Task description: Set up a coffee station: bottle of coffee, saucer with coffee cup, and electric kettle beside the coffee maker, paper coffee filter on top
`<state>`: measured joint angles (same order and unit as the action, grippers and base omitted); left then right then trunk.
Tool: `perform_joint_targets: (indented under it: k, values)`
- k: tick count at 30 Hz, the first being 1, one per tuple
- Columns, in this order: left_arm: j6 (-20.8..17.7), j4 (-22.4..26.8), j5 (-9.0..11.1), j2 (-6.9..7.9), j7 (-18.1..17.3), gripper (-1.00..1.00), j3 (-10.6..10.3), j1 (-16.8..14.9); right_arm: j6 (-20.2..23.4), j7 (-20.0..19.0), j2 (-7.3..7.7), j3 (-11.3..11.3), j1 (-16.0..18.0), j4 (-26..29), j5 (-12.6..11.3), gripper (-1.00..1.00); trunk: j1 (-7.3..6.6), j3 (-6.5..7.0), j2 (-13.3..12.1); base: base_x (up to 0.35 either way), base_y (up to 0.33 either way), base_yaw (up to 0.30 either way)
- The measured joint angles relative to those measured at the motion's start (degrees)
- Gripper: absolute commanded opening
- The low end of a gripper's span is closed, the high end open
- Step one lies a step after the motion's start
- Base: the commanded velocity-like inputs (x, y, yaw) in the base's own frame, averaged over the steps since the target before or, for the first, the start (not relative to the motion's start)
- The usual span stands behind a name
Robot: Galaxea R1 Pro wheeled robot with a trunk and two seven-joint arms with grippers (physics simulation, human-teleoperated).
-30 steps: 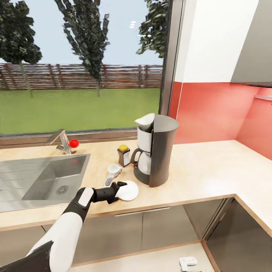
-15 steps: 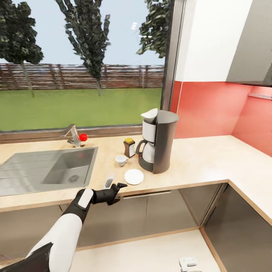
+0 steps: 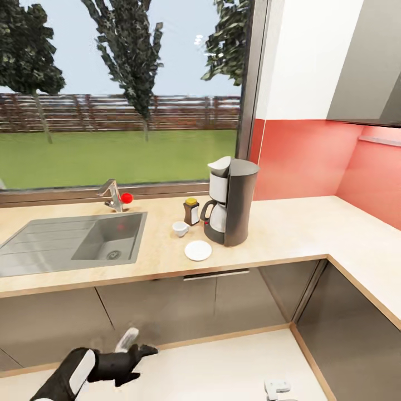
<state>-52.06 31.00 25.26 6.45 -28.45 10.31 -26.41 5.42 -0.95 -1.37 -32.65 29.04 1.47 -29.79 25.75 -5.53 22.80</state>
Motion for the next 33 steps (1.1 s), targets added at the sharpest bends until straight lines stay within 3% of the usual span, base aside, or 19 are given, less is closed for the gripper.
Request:
perform_joint_targets:
  k: [2,5,7,9,10,13,14,18,19,20,27,33]
  values:
    - [3.74,-0.16,-1.38,1.49,-0.29,1.00,-2.75,3.51,-0.01,0.03,0.03,0.00,0.00,0.00,0.03,1.00,0.00,-0.01,0.00,-0.001,0.000,0.000]
    - [8.79,-0.61,-3.47,2.16,-0.40,1.00,-5.08,6.79,-0.01,0.05,0.08,0.00,0.00,0.00,0.07,1.00,0.00,0.00,0.00,0.000,0.000,0.000]
    - [16.82,-1.03,-8.81,2.52,0.14,1.00,-6.69,11.66,-0.01,0.07,0.12,0.00,0.00,0.00,0.08,1.00,0.00,-0.01,0.00,0.000,0.000,0.000]
    - [20.87,-1.14,-12.78,2.55,1.02,1.00,-6.92,14.17,-0.01,0.07,0.13,0.00,-0.13,0.00,0.09,1.00,0.00,0.00,0.00,0.000,0.000,0.000]
    - [24.37,-1.88,-16.76,2.54,2.05,1.00,-7.02,16.26,-0.01,0.07,0.13,0.00,-0.31,0.00,0.09,1.00,0.00,-0.01,0.00,0.000,0.000,0.000]
    - [30.00,-6.20,-21.13,2.59,4.14,1.00,-7.12,18.57,-0.01,0.05,0.16,0.00,-0.61,0.00,0.09,1.00,0.00,0.00,0.00,0.000,0.000,0.000]
    - [33.64,-9.70,-22.44,2.67,5.66,1.00,-7.20,19.02,0.03,0.02,0.18,0.00,-0.70,-0.04,0.12,1.00,0.00,-0.01,0.00,0.000,0.000,0.000]
    - [44.04,-18.77,-23.91,3.01,10.83,1.00,-7.22,19.41,0.11,-0.01,0.14,0.00,-1.24,-0.08,0.16,1.00,0.00,0.00,0.00,0.000,0.000,0.000]
    - [48.68,-22.43,-24.19,3.68,14.48,1.00,-7.23,19.55,0.14,-0.02,0.14,0.00,-1.65,-0.09,0.17,1.00,0.00,-0.01,0.00,0.000,0.000,0.000]
    - [50.95,-24.61,-24.24,4.20,17.17,1.00,-7.20,19.70,0.20,0.04,0.14,0.00,-2.18,-0.09,0.17,1.00,0.00,-0.01,0.00,0.000,0.000,0.000]
    - [53.68,-27.02,-24.37,4.95,25.33,1.00,-7.19,21.44,0.69,0.29,0.65,0.08,-3.14,-0.03,0.15,1.00,0.00,0.00,0.00,0.000,0.000,0.000]
    - [53.80,-26.91,-24.38,5.11,25.70,1.00,-7.19,21.56,0.68,0.30,0.62,0.05,-4.06,-0.09,-0.09,1.00,0.00,0.00,0.00,0.000,0.000,0.003]
